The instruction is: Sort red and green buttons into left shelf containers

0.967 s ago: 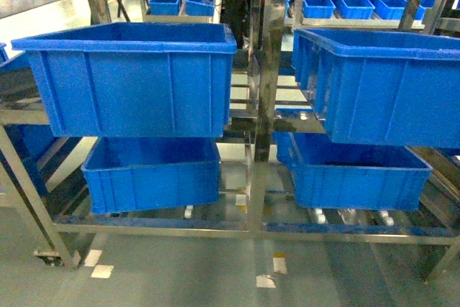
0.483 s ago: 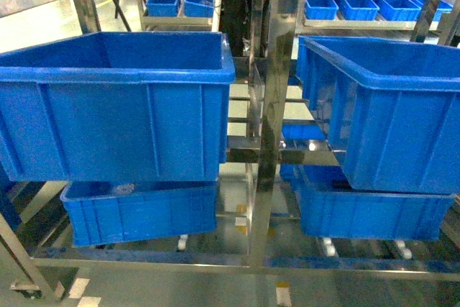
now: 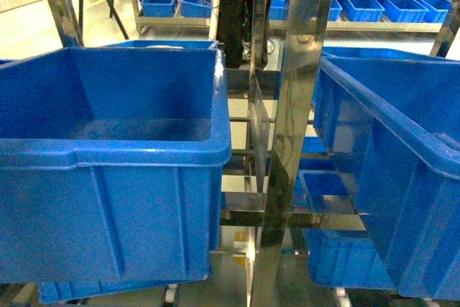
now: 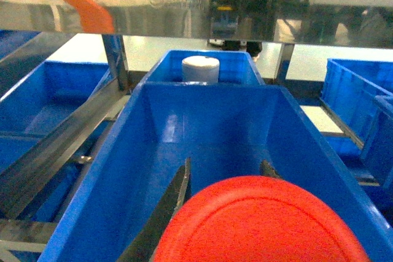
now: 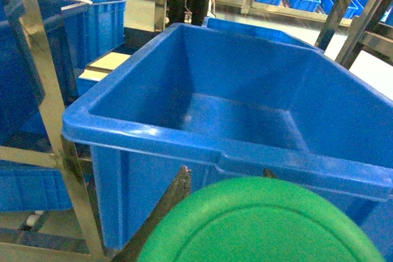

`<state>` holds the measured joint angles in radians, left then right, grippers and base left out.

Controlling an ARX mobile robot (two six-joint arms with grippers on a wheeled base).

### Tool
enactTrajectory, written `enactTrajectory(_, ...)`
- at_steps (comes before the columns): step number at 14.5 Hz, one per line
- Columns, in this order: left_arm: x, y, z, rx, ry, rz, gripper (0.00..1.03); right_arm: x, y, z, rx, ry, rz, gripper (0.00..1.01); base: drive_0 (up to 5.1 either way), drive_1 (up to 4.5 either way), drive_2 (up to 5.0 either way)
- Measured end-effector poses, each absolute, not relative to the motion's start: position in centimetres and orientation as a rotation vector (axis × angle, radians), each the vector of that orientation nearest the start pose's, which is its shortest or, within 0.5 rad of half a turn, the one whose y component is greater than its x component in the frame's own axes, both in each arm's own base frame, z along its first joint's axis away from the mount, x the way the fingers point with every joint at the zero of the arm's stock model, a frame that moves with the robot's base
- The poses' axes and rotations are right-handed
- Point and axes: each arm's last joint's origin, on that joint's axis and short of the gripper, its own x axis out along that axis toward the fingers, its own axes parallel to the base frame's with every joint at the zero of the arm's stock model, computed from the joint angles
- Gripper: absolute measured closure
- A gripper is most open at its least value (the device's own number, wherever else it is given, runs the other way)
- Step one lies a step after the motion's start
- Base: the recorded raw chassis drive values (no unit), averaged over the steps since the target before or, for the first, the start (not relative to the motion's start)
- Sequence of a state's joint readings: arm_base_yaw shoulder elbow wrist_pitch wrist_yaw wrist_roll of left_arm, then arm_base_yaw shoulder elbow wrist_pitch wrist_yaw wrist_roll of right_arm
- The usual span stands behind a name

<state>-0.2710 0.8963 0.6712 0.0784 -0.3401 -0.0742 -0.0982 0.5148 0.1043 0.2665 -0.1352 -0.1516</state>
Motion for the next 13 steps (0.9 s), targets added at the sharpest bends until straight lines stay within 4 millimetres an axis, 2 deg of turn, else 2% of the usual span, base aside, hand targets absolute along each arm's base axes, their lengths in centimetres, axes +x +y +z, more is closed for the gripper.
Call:
enactTrajectory(10, 19.6, -4.5, 30.0, -0.032, 0.132, 0.07, 0.76, 13.4, -0.9, 17.8, -0.135, 0.13, 0.047, 0.75, 0.0, 0.0, 0.0)
enactTrajectory(13, 19.5, -4.4, 30.0, -0.032, 0.13, 0.073, 0.76, 14.8, -0.6, 19.1, -0.14, 0.114, 0.065, 0.75, 0.0, 0.0, 0.0)
